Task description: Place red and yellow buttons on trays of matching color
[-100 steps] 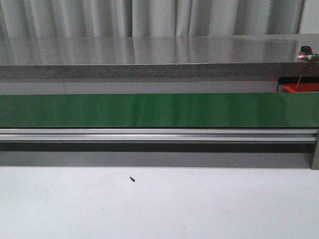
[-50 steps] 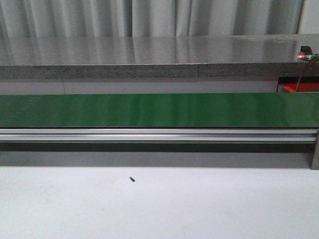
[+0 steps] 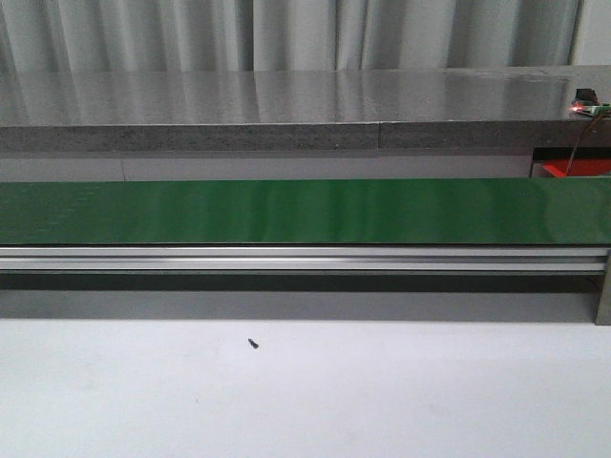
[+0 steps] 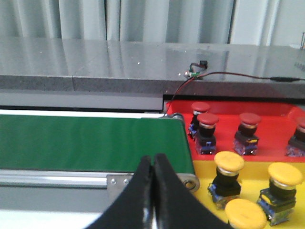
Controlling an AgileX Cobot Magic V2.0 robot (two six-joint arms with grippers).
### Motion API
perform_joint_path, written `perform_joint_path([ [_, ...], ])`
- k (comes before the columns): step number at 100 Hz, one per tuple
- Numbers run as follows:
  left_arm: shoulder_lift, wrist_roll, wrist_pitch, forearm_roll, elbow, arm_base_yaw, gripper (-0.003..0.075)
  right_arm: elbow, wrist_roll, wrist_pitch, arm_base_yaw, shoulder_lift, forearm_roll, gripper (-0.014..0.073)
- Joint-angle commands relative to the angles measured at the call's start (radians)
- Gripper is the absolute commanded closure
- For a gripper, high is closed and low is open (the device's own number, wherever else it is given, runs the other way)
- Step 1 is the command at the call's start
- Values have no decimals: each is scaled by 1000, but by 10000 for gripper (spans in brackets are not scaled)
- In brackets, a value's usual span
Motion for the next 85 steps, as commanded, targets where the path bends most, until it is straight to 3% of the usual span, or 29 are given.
perform_joint_path([
  [1, -31, -12, -80, -8, 42, -7, 740, -16, 4, -35, 28, -18, -10, 700],
  [17, -31, -12, -80, -8, 42, -7, 740, -16, -65, -24, 30, -18, 63, 700],
  [85, -31, -12, -80, -8, 42, -7, 740, -17, -68, -24, 28, -18, 64, 700],
])
